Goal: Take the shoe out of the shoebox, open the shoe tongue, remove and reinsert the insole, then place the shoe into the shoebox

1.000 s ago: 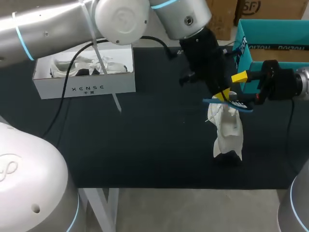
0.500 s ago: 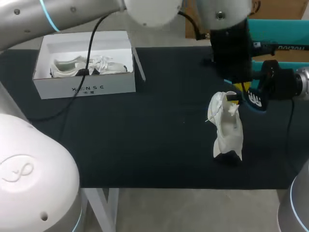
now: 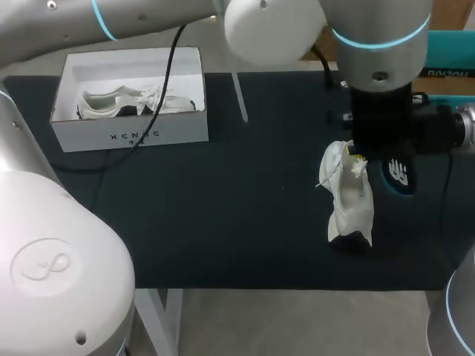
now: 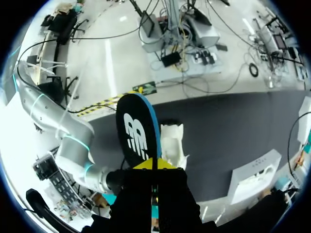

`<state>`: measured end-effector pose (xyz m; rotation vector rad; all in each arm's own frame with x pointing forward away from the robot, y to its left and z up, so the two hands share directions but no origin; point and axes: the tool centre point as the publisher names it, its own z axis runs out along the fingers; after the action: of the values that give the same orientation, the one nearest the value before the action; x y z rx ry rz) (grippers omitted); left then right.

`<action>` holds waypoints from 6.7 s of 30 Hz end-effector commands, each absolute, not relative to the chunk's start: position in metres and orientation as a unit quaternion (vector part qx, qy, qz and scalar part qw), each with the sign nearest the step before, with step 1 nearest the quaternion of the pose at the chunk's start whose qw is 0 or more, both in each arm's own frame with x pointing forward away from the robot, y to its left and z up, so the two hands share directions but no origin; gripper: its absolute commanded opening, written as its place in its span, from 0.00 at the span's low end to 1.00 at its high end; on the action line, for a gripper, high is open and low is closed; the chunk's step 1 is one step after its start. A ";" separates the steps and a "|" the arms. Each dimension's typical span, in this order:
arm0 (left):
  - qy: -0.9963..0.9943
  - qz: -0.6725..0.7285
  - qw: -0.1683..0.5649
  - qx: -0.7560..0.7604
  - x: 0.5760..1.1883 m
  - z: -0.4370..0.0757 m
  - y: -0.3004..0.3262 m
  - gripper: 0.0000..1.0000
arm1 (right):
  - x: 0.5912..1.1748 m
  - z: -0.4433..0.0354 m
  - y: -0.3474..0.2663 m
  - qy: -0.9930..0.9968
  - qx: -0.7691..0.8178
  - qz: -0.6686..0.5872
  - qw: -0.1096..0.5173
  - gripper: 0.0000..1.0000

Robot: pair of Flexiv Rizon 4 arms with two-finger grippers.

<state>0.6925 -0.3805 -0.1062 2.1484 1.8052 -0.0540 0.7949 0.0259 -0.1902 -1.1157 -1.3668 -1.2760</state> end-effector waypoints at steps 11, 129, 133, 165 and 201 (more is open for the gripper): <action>0.636 -0.007 0.184 0.749 0.682 -0.144 -0.335 0.00 | 0.795 -0.190 0.026 -0.556 -0.455 -0.519 0.463 1.00; 0.544 -0.009 -0.017 0.839 0.758 -0.073 -0.336 1.00 | 0.795 -0.190 0.026 -0.556 -0.455 -0.519 0.463 0.00; 0.594 0.050 -0.015 0.803 0.758 -0.074 -0.330 1.00 | 0.795 -0.190 0.026 -0.556 -0.455 -0.519 0.463 0.00; 0.636 -0.009 0.138 0.759 0.757 -0.106 -0.318 1.00 | 0.795 -0.190 0.026 -0.556 -0.455 -0.519 0.463 0.00; 0.635 -0.041 0.199 0.745 0.758 -0.098 -0.320 1.00 | 0.795 -0.190 0.026 -0.556 -0.455 -0.519 0.463 0.00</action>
<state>0.7611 -0.3274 -0.0975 2.1633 1.8230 -0.0381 0.7949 0.0261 -0.1904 -1.1156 -1.3662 -1.2766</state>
